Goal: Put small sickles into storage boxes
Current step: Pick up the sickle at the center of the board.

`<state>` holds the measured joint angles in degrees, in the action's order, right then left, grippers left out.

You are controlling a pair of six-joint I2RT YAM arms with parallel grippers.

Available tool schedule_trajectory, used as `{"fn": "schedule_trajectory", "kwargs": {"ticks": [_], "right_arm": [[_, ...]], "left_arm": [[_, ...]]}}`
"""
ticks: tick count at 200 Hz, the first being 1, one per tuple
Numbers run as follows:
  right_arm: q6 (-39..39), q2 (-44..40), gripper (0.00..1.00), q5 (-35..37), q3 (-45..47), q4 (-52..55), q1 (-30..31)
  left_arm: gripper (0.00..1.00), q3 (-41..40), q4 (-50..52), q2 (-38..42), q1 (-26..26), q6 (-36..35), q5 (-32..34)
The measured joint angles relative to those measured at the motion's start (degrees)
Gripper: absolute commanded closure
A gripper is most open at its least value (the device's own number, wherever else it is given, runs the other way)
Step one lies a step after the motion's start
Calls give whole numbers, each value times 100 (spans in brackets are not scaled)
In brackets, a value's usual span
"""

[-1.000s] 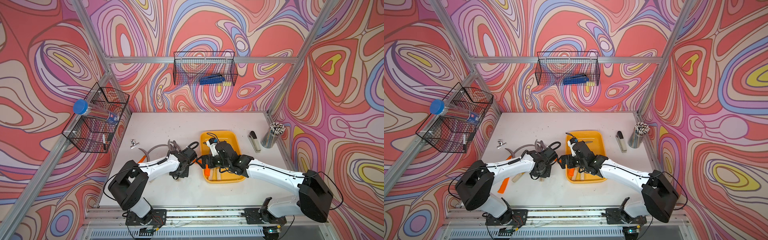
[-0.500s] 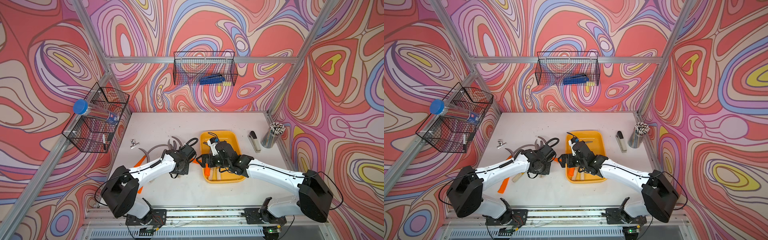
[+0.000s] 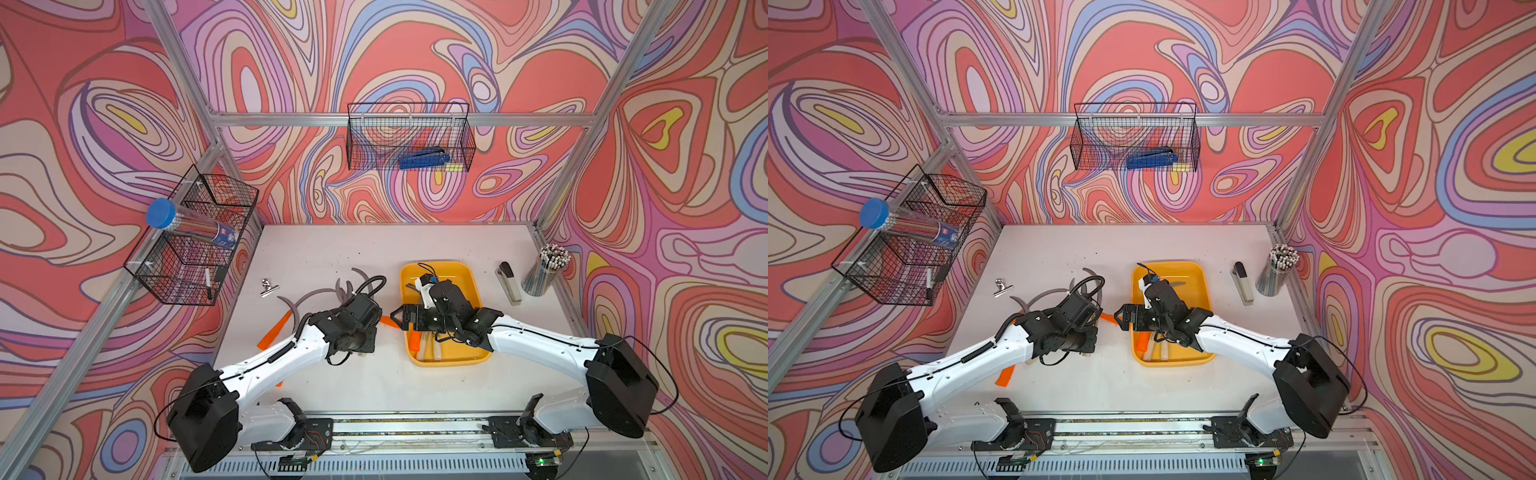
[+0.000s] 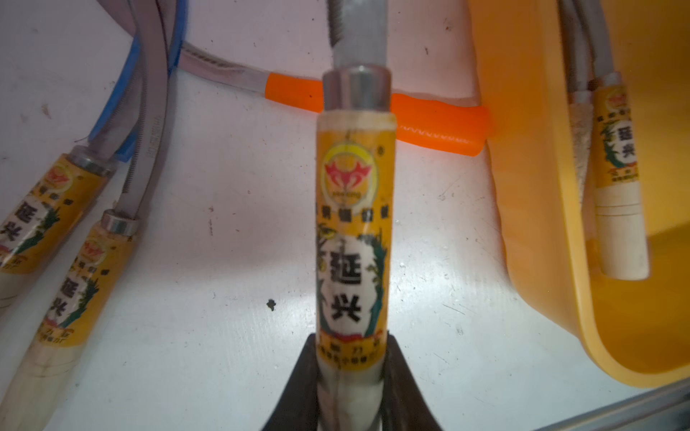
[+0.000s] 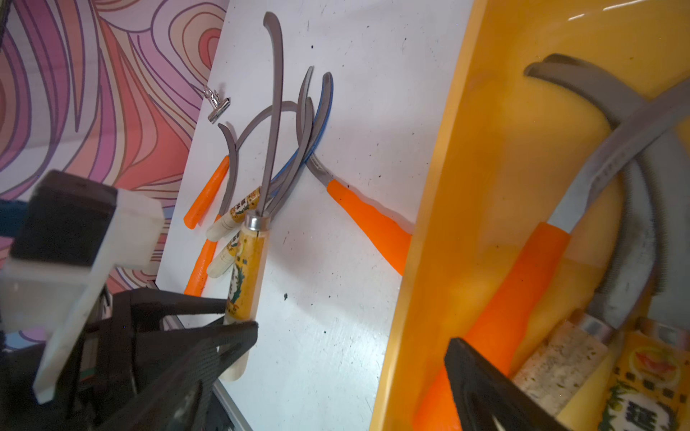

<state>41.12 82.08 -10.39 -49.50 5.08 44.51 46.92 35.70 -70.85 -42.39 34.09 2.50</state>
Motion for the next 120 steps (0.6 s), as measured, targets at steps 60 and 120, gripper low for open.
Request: {"fn": "schedule_trajectory", "kwargs": {"ticks": [60, 120], "right_arm": [[369, 275, 2, -498, -13, -597, -131], [546, 570, 19, -868, -120, -1025, -79]], "left_arm": [[100, -474, -732, 588, 0, -153, -662], [100, -525, -1287, 597, 0, -151, -1276]]}}
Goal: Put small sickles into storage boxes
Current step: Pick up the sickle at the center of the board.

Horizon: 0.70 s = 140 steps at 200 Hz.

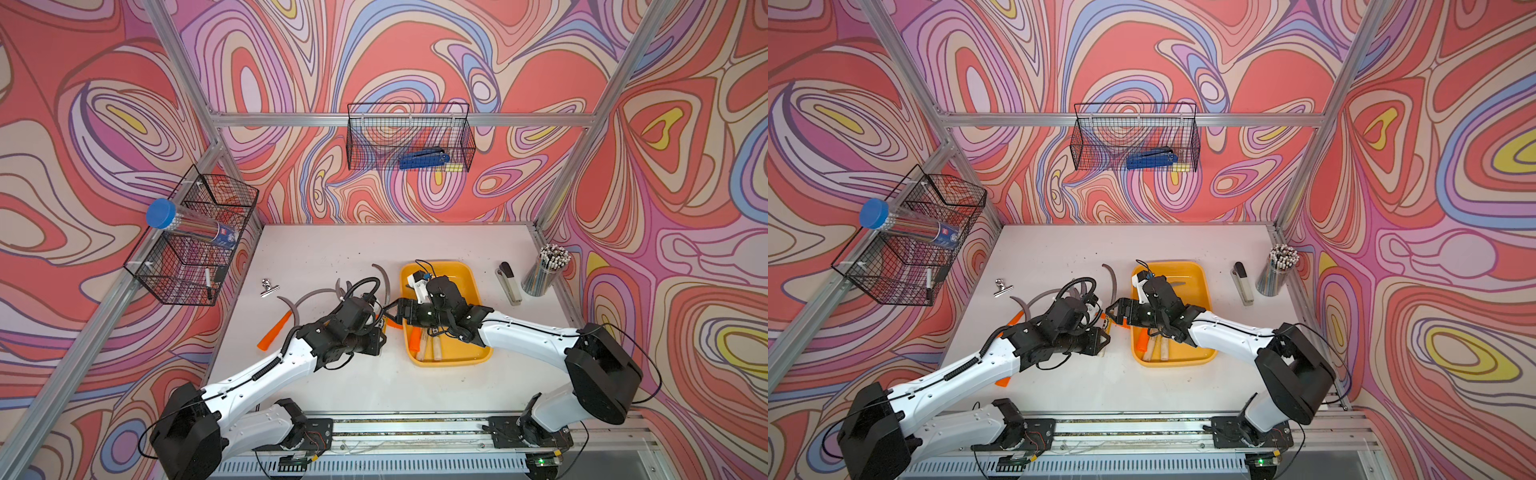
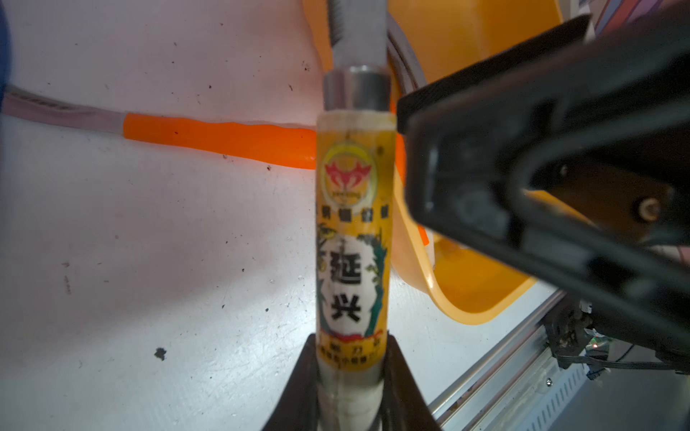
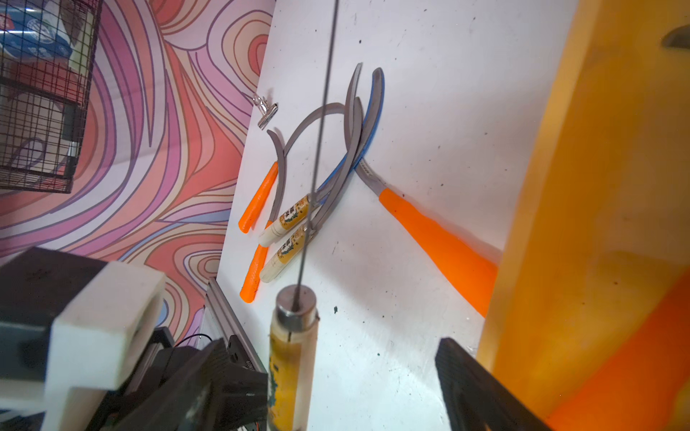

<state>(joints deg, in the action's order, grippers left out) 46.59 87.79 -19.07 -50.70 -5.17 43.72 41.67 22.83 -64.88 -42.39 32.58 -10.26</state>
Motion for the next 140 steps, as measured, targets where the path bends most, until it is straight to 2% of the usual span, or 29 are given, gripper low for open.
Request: {"fn": "schedule_trajectory", "kwargs": {"ticks": [53, 81, 105, 114, 130, 140], "right_arm": [[31, 153, 56, -90, -116, -232, 70], [66, 286, 64, -129, -127, -302, 66], [68, 348, 64, -175, -136, -308, 68], [66, 352, 69, -177, -138, -310, 72], [85, 352, 77, -157, -138, -306, 63], [122, 352, 82, -179, -160, -339, 63]], "left_arm": [[100, 2, -214, -208, 0, 2, -245], [100, 15, -291, -210, 0, 13, -275], [99, 57, -339, -243, 0, 17, -306], [98, 66, -348, -260, 0, 17, -313], [91, 68, -378, -271, 2, 22, -321], [81, 68, -389, -286, 0, 22, -319]]}}
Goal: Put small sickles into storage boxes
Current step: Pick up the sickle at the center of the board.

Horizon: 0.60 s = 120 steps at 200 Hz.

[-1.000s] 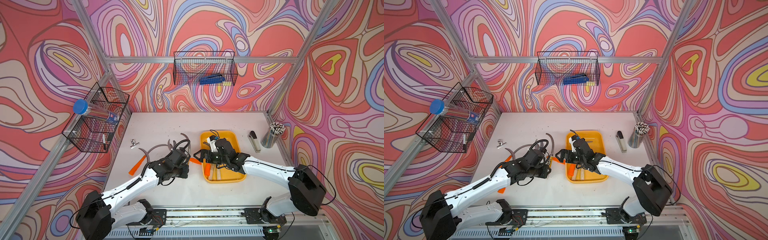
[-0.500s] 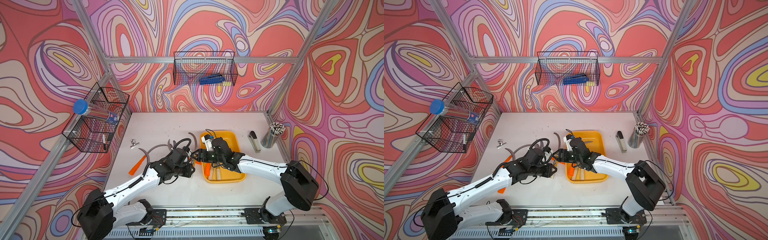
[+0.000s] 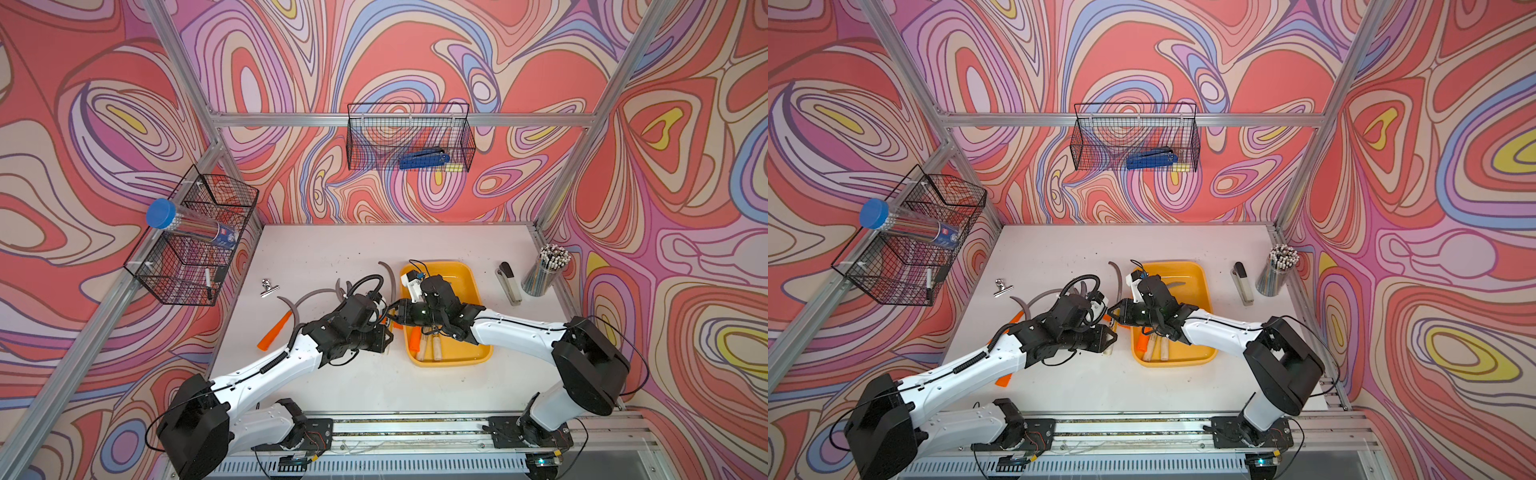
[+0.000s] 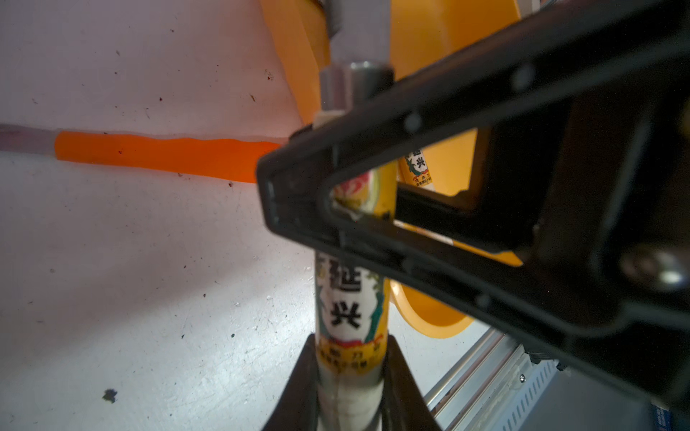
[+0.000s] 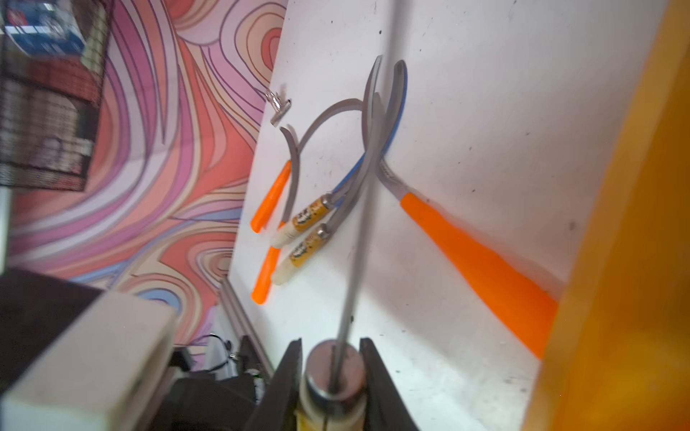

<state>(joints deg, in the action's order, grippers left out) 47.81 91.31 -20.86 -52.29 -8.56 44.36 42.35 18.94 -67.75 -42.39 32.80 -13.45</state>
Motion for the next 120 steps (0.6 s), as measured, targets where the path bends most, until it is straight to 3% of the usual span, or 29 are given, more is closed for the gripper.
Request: {"fn": "schedule_trajectory", "kwargs": {"ticks": [73, 94, 120], "right_arm": [[-343, -76, 100, 81, -149, 529, -164], [-496, -184, 100, -28, -151, 754, -446], [-782, -302, 100, -278, -210, 1119, -848]], "left_arm": [[13, 55, 328, 140, 0, -87, 323], [1, 111, 522, 251, 0, -118, 498], [0, 221, 765, 280, 0, -136, 767]]}}
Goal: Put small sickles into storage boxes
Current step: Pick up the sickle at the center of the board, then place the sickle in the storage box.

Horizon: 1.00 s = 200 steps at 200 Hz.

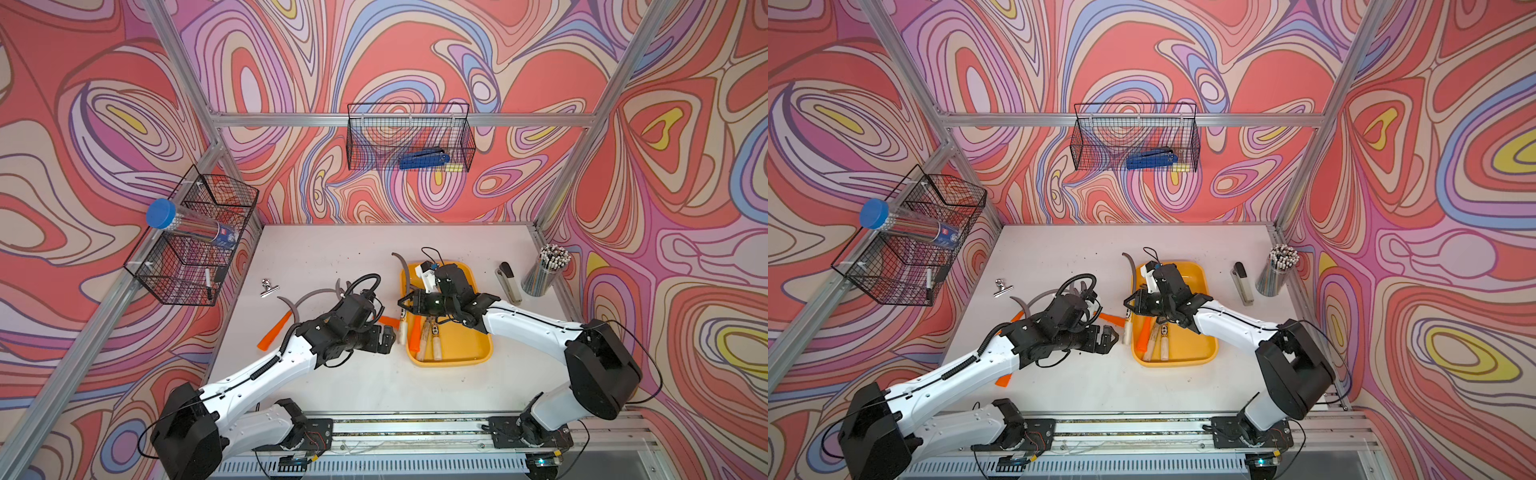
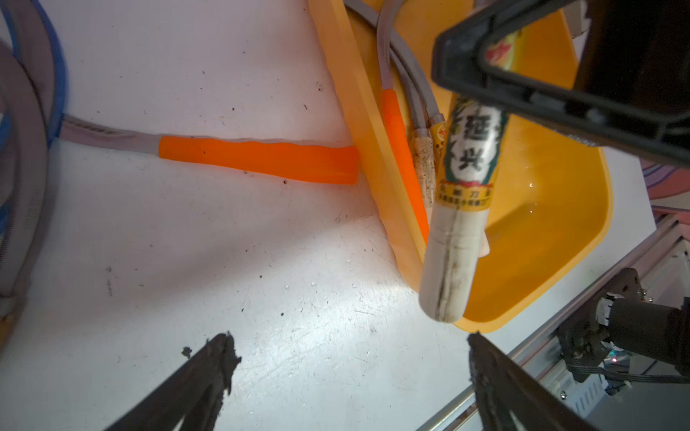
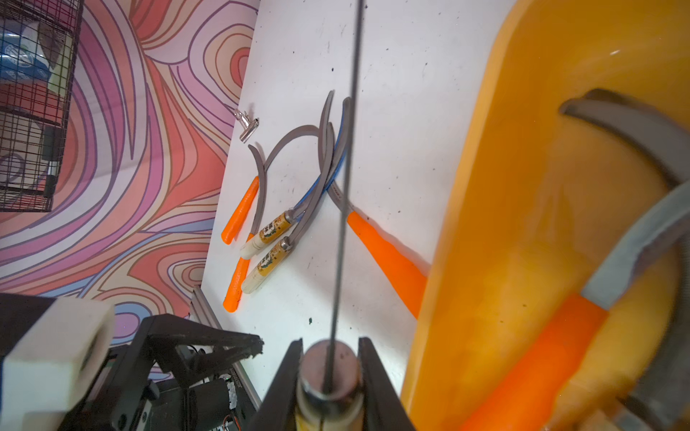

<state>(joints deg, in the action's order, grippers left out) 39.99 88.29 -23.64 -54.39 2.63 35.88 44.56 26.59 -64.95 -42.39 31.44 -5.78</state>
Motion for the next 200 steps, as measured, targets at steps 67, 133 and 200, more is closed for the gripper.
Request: {"fn": "schedule_trajectory", "kwargs": {"ticks": [67, 133, 200], "right_arm": [[-994, -271, 100, -551, -28, 1178, -831], [-1786, -295, 100, -619, 57, 1867, -1161], [-1956, -57, 100, -422, 404, 1930, -1255]], "left_arm": [[0, 365, 424, -236, 0, -42, 457], [0, 424, 505, -442, 0, -46, 592], [0, 540, 496, -678, 0, -114, 590]]}}
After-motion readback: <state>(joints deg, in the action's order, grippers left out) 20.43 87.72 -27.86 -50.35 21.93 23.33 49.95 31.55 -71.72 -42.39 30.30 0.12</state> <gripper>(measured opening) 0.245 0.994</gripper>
